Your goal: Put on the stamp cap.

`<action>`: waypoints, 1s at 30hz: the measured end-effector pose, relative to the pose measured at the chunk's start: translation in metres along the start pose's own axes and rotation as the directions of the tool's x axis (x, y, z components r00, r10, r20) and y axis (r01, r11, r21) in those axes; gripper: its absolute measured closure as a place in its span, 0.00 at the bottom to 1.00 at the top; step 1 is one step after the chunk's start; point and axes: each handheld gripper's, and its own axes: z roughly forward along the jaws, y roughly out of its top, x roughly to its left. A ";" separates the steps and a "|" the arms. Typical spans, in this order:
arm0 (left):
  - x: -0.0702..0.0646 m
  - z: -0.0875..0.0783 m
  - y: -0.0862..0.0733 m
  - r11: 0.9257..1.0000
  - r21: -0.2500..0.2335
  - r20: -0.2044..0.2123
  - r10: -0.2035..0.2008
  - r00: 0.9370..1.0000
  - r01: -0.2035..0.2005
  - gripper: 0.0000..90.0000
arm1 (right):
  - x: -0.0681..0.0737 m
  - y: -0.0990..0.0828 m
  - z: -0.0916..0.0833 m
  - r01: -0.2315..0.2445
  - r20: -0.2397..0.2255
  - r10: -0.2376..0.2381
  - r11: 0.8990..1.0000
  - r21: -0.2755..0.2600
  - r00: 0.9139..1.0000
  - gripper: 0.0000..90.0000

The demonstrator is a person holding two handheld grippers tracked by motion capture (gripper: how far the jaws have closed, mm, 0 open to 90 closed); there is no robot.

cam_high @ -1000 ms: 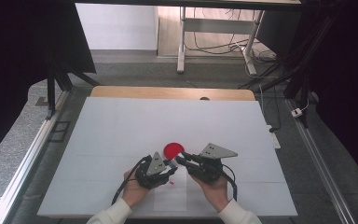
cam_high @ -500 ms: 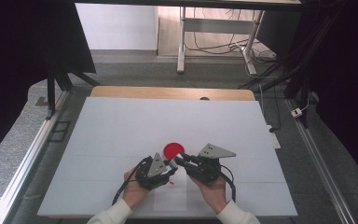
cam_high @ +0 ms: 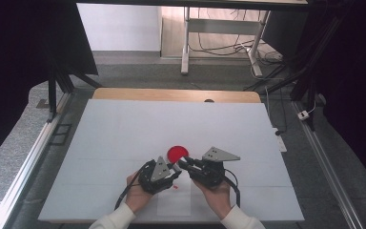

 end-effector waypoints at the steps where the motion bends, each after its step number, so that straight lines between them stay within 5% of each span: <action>1: 0.000 0.000 0.000 1.000 0.001 0.000 0.001 1.000 -0.001 0.72 | 0.000 0.000 0.000 -0.002 0.000 0.002 1.000 0.000 1.000 0.83; 19: -0.001 0.001 -0.001 1.000 0.008 -0.007 0.003 1.000 -0.003 0.72 | -0.002 -0.003 0.002 -0.085 -0.007 0.085 0.996 -0.002 0.996 0.83; 30: -0.002 0.002 -0.001 1.000 0.016 -0.014 0.009 1.000 -0.009 0.72 | -0.001 -0.004 0.004 -0.065 0.009 0.065 0.998 0.015 0.998 0.83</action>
